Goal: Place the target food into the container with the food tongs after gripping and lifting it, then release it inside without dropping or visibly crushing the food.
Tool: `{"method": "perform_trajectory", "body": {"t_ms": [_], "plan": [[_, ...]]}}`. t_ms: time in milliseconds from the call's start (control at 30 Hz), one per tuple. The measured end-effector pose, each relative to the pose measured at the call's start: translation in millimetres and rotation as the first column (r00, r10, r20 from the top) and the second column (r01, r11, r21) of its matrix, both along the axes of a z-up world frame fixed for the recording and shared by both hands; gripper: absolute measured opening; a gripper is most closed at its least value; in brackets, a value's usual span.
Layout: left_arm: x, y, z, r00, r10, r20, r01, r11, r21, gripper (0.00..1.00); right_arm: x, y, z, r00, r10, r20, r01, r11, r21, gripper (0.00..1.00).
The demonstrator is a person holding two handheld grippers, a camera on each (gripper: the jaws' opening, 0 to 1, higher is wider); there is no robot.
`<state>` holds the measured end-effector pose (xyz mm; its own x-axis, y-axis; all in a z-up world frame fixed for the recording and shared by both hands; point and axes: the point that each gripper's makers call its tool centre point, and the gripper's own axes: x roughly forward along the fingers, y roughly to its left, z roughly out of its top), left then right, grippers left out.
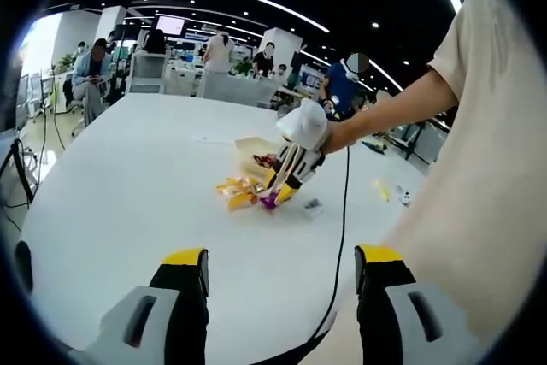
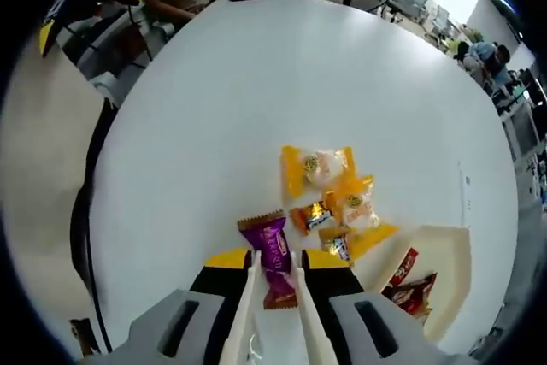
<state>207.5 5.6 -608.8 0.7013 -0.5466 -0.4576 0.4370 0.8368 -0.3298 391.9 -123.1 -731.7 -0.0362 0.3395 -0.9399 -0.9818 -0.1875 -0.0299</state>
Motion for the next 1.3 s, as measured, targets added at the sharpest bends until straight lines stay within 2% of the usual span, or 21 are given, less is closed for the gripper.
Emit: {"method": "perform_trajectory", "body": {"t_ms": [367, 633, 1000, 1300], "plan": [[4.3, -6.9, 2.4, 0.999, -0.027, 0.02, 0.027, 1.0, -0.002, 0.7, -2.5, -2.0, 15.0, 0.999, -0.039, -0.01, 0.039, 0.999, 0.017, 0.22], [7.9, -12.3, 6.7, 0.998, -0.049, 0.036, 0.049, 0.999, 0.0, 0.7, 2.1, -3.4, 31.2, 0.998, -0.065, 0.017, 0.064, 0.997, 0.049, 0.22], [2.9, -17.1, 9.9, 0.997, -0.058, 0.047, 0.059, 0.998, -0.002, 0.7, 7.1, -1.5, 53.8, 0.993, -0.099, 0.058, 0.092, 0.99, 0.103, 0.22], [3.6, -21.9, 22.6, 0.995, -0.07, 0.078, 0.07, 0.998, 0.001, 0.7, 16.1, -7.4, 74.5, 0.985, -0.135, 0.105, 0.121, 0.984, 0.13, 0.22]]}}
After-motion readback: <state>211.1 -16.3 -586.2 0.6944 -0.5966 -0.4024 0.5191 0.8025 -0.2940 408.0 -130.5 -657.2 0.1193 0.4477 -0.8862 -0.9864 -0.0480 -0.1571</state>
